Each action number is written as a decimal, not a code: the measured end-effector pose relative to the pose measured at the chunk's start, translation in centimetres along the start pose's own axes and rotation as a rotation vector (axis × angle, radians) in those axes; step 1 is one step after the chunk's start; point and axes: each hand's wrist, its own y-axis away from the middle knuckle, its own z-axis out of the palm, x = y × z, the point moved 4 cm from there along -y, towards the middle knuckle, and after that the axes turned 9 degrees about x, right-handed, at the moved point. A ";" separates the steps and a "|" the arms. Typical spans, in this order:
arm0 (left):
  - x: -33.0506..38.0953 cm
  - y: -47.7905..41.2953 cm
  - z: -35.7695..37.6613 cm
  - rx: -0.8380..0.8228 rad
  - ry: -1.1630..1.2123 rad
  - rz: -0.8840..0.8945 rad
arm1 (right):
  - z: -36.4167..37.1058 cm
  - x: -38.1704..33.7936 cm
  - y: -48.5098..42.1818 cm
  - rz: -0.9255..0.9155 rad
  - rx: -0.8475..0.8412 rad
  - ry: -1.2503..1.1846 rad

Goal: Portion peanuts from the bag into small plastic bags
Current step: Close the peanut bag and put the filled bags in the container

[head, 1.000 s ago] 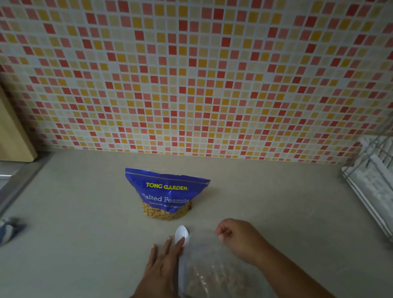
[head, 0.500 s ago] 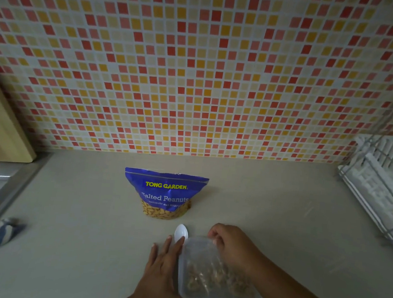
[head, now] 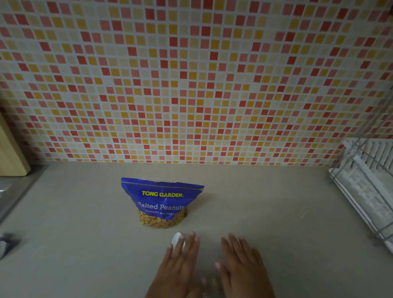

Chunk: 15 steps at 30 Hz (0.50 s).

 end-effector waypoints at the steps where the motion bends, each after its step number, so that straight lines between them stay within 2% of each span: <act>1: 0.3 -0.1 1.2 0.002 -0.020 0.008 | 0.7 0.3 0.8 0.028 0.006 0.029; 5: 0.1 -0.1 3.5 -0.031 -0.101 -0.055 | 2.7 1.5 2.5 0.094 0.018 0.067; 7: -0.2 -0.3 3.7 0.014 -0.142 -0.053 | 2.6 1.6 2.4 0.090 0.010 0.052; 12: -0.4 -2.7 3.9 0.068 -0.204 -0.037 | 2.5 2.4 0.0 0.088 -0.015 0.079; 15: -1.0 -5.2 4.2 0.036 -0.258 -0.066 | 2.7 3.3 -2.4 0.107 -0.019 0.084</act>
